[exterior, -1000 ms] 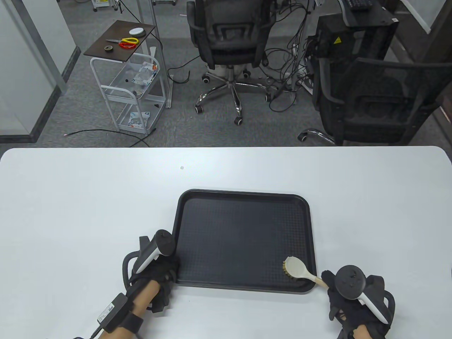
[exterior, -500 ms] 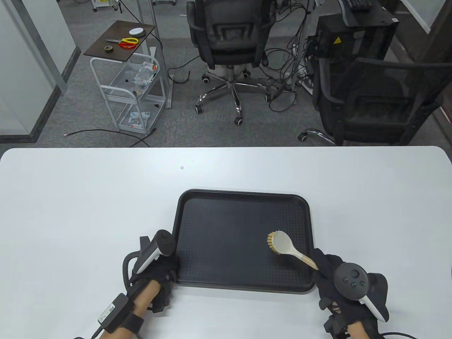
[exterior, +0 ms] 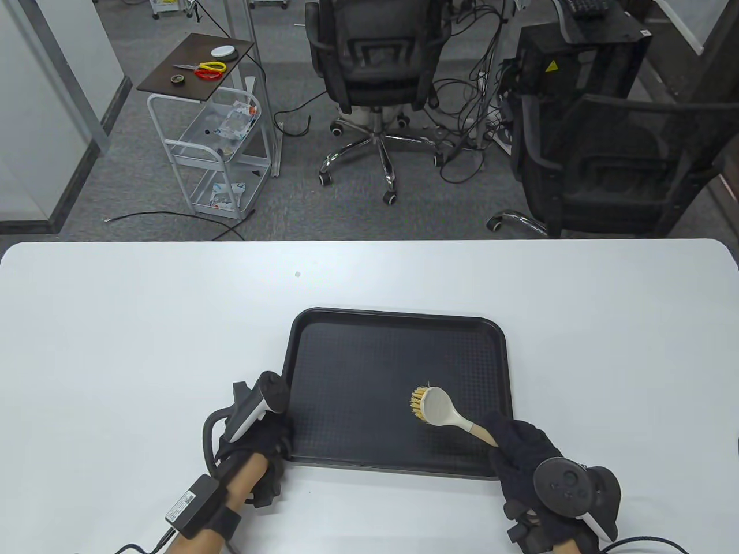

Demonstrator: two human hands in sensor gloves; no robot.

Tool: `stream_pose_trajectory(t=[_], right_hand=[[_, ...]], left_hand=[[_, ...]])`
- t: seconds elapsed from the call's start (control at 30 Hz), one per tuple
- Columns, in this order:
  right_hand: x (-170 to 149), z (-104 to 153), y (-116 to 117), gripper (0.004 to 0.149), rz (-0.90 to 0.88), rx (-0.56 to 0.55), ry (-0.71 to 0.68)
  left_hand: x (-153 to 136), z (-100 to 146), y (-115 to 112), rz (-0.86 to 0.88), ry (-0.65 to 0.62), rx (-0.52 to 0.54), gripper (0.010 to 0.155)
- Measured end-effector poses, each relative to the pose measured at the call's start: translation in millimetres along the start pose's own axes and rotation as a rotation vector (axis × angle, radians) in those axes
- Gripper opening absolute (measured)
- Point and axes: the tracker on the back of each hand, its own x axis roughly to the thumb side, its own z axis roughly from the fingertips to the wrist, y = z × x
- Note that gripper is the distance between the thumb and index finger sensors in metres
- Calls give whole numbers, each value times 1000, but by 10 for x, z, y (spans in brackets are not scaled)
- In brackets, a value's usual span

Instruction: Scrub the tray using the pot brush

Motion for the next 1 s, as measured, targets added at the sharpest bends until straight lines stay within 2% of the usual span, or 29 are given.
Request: stream_pose_trajectory(t=[0.43,0.6,0.7,0.83,1.0], right_hand=[[6,3,-3,55,-15,7,-3],[9,-8,23,56,-23,40,-6],[8,-9,26,56,-21,44,-8],[4,-8,24,56,-33,48,-10],[3,-10,37,56,-32,56,-13]], left_hand=[[97,-669,344,24,180,-10,73],[151,-788,410,-8,233,-12,72],[123,-759,406,3,227,9,72],[38,-583,472,14,199,43,76],[-156,-76,715,148,31,165,76]])
